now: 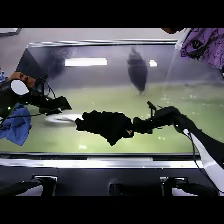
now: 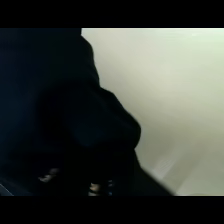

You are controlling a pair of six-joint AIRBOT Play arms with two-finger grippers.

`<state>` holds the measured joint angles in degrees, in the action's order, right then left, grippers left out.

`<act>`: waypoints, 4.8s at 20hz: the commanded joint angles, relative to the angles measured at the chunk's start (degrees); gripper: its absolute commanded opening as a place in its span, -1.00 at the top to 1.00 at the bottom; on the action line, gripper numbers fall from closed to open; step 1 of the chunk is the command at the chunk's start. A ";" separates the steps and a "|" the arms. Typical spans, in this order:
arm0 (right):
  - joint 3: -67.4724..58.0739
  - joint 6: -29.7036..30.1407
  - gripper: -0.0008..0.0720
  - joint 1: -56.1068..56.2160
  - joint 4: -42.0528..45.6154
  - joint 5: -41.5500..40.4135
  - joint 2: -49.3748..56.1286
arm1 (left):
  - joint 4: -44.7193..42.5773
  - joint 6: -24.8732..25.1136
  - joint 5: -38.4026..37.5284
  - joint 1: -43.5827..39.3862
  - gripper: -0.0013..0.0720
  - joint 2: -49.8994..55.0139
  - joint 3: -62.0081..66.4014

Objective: Fold the clothes and pants, and hang the long-sleeved shirts on hangers.

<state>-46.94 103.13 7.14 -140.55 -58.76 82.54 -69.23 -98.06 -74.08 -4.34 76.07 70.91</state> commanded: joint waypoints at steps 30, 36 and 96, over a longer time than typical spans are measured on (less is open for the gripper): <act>-42.32 -12.79 0.91 1.99 41.72 -2.82 -36.06 | 5.92 3.98 15.69 8.57 0.93 -24.52 14.73; -42.45 -20.52 0.91 1.99 42.10 -5.40 -40.85 | 5.70 0.22 10.36 8.52 0.93 -31.39 14.62; -61.16 -12.46 0.91 -21.05 21.46 -7.76 -10.69 | 10.88 4.17 4.42 14.56 0.93 -3.52 32.65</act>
<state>-102.43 92.86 -11.51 -123.98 -63.29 82.91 -57.80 -94.02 -65.25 8.05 80.58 97.06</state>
